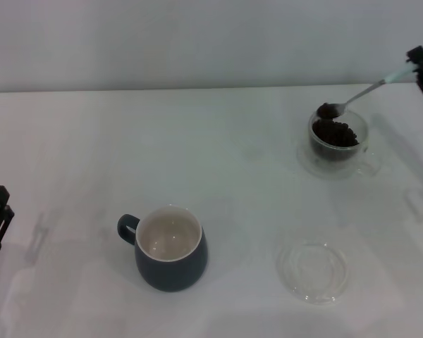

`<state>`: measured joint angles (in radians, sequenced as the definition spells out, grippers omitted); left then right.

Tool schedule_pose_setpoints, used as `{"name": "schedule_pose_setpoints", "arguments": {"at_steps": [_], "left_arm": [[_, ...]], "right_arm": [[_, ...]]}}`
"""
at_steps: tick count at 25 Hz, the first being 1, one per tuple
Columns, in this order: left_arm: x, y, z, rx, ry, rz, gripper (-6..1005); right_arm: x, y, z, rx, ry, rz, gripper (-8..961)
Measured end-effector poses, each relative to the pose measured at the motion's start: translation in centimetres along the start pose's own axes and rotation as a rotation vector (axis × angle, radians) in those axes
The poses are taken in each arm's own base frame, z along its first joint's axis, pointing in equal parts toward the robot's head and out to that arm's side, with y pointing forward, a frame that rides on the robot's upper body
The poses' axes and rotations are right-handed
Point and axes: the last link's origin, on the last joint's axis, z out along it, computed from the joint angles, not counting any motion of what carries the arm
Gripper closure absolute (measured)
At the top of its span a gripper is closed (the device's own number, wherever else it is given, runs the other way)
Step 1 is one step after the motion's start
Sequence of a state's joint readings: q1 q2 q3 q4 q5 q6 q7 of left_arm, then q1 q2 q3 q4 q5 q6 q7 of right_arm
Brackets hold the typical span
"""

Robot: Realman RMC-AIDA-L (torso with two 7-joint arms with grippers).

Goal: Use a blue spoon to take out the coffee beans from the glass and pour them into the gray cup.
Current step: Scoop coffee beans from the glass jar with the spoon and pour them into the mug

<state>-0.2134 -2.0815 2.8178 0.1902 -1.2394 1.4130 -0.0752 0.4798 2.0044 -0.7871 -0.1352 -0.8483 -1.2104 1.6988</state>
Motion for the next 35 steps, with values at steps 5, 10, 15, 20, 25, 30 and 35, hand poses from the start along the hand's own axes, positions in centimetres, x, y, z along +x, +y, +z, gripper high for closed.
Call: {"name": "schedule_pose_setpoints", "arguments": {"at_steps": [5,10,15,20,25,30,35], "left_arm": [[0.1,0.0,0.2,-0.002,0.002,0.000,223],[0.1,0.0,0.3,0.001,0.003,0.002,223],[0.0,-0.2,0.3,0.015,0.001,0.001,223],[-0.2,-0.2,0.5,0.017,-0.015,0.001,223],[-0.4,-0.1,0.8,0.014,-0.037,0.001,223],[-0.4,-0.1,0.9,0.011,-0.036,0.001,224],[-0.4,0.1,1.0,0.006,-0.033,-0.001,224]], "right_arm": [[1.9,0.7,0.6,-0.030,0.105,-0.003,717],[4.0,1.5,1.1,-0.070,0.220,0.011,714],[6.3,2.3,1.4,-0.109,0.329,0.005,710],[8.1,3.0,2.0,-0.133,0.430,-0.018,707],[9.0,3.6,2.7,-0.156,0.489,-0.042,704],[9.8,4.3,3.5,-0.175,0.541,-0.072,700],[11.0,4.9,4.5,-0.181,0.610,-0.115,697]]}}
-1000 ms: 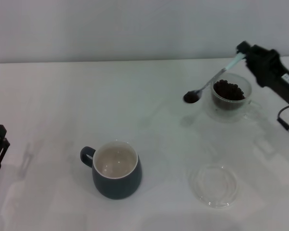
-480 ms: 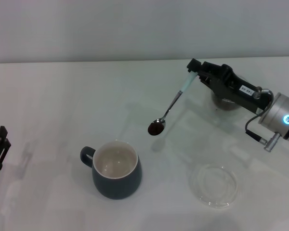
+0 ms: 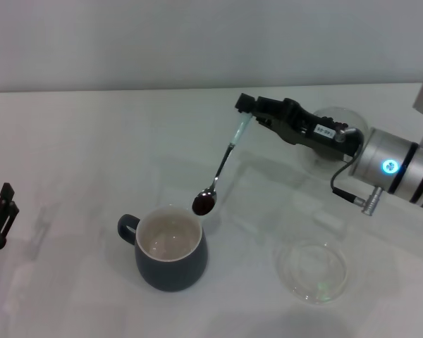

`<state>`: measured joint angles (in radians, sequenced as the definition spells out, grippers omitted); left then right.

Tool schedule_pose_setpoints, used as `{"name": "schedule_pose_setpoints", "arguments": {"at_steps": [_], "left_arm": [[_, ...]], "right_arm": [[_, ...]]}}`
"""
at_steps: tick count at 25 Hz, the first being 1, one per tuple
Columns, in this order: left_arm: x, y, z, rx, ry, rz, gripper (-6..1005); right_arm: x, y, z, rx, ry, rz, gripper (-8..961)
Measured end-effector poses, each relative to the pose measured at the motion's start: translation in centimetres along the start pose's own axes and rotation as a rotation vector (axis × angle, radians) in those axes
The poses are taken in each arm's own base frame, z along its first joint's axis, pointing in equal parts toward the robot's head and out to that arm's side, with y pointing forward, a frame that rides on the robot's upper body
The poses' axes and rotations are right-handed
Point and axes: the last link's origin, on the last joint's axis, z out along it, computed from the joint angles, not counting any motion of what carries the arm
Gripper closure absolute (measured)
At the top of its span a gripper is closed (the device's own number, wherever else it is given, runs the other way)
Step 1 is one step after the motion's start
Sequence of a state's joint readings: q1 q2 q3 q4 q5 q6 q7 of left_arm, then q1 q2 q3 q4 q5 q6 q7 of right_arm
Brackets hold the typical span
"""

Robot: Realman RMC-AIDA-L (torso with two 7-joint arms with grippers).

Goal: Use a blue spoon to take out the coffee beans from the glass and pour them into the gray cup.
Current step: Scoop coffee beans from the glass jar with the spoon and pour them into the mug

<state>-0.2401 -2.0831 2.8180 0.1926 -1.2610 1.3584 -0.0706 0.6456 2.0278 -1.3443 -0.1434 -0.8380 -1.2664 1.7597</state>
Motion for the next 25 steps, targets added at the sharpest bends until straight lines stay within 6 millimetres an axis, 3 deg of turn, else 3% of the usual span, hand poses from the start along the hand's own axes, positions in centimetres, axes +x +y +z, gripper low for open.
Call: {"name": "schedule_pose_setpoints", "arguments": {"at_steps": [8,14,25], "left_arm": [[0.1,0.1,0.2,-0.003,0.002,-0.001,224],[0.1,0.0,0.2,0.001,0.002,0.002,224],[0.1,-0.1,0.2,0.001,0.003,0.004,224]], "right_arm": [[0.1,0.8,1.9,-0.007,0.066,-0.055,692],[1.7,1.9,4.6,0.019,0.133,-0.182,688],[2.0,2.8,3.7,-0.047,0.080,-0.442,680]]}}
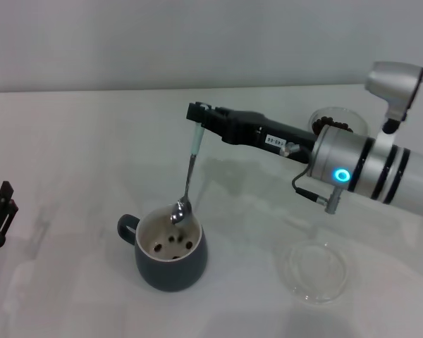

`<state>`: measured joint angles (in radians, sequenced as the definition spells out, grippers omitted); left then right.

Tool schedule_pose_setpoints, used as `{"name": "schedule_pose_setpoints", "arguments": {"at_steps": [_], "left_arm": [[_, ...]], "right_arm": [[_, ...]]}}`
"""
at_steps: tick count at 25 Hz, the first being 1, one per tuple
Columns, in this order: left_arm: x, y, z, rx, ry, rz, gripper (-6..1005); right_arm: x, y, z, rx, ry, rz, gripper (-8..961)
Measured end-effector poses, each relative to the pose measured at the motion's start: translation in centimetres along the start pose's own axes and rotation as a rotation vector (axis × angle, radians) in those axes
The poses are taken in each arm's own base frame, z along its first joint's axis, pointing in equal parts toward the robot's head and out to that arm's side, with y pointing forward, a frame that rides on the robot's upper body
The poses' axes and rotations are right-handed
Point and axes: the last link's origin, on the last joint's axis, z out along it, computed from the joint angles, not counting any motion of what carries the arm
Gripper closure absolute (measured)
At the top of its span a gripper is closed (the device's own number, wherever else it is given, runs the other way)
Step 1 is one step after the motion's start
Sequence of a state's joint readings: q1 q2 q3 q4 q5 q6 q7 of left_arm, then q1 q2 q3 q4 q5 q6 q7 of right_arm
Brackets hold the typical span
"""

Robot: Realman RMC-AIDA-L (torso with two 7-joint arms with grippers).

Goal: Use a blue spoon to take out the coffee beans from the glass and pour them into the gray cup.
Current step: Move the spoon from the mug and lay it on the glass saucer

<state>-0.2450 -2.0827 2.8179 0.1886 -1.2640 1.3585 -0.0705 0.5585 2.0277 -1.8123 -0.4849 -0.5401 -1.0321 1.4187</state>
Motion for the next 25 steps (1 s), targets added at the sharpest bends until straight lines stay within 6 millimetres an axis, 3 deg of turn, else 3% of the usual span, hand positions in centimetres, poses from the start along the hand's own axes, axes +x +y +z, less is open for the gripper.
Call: {"name": "schedule_pose_setpoints", "arguments": {"at_steps": [5,11,16,21,25], "left_arm": [[0.0,0.0,0.1,-0.001,0.001,0.002,224],[0.1,0.0,0.1,-0.001,0.004,0.002,224],[0.1,0.0,0.0,0.000,0.007,0.002,224],[0.2,0.0,0.1,-0.001,0.009,-0.001,224],[0.2,0.0,0.1,-0.001,0.011,-0.002,224]], "right_arm": [[-1.1,0.6,-2.6,-0.084,-0.113,-0.014,677],[-2.1,-3.3,-10.7,0.042,-0.279,0.111,673],[-0.4,-4.8,-17.2,0.162,-0.307,0.175,670],[2.2,-5.3,-19.9,0.273,-0.297,0.224,667],[3.8,-5.3,-20.0,0.308,-0.260,0.231,664]]}}
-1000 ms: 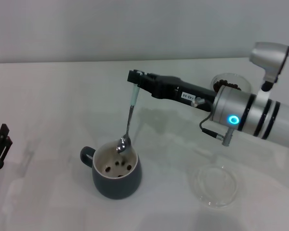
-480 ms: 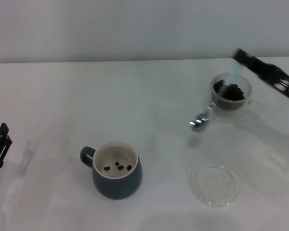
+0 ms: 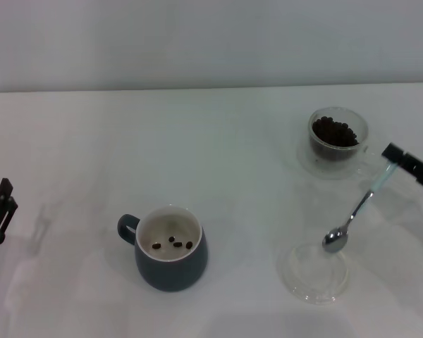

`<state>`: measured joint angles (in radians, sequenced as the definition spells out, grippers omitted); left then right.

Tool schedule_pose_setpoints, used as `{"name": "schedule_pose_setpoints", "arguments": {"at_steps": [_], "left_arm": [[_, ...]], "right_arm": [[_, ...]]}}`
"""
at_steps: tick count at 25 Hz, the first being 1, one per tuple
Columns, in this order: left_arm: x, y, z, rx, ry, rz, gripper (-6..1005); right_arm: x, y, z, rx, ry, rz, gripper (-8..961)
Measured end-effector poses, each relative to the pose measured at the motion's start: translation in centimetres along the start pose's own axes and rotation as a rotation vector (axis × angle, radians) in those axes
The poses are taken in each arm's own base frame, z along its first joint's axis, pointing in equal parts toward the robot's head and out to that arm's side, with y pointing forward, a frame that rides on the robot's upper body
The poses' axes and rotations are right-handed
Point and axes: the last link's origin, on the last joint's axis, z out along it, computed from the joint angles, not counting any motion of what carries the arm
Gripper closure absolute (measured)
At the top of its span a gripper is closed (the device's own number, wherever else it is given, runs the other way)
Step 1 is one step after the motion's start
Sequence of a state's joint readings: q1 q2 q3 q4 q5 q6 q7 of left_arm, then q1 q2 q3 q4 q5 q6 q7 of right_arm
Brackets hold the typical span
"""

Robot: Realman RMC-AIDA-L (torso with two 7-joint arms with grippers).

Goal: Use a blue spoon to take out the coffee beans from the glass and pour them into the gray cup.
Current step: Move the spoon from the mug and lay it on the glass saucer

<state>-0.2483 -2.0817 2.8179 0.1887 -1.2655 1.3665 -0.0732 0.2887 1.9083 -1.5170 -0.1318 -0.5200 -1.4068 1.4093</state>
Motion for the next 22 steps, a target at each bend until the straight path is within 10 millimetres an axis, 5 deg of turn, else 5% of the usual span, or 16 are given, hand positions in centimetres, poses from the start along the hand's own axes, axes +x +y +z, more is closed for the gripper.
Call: {"name": "schedule_pose_setpoints", "arguments": {"at_steps": [22], "left_arm": [[0.7,0.7,1.5,-0.029,0.031,-0.002,224]], "right_arm": [[4.1,0.1,1.3,0.036,0.141,-0.023,649]]}}
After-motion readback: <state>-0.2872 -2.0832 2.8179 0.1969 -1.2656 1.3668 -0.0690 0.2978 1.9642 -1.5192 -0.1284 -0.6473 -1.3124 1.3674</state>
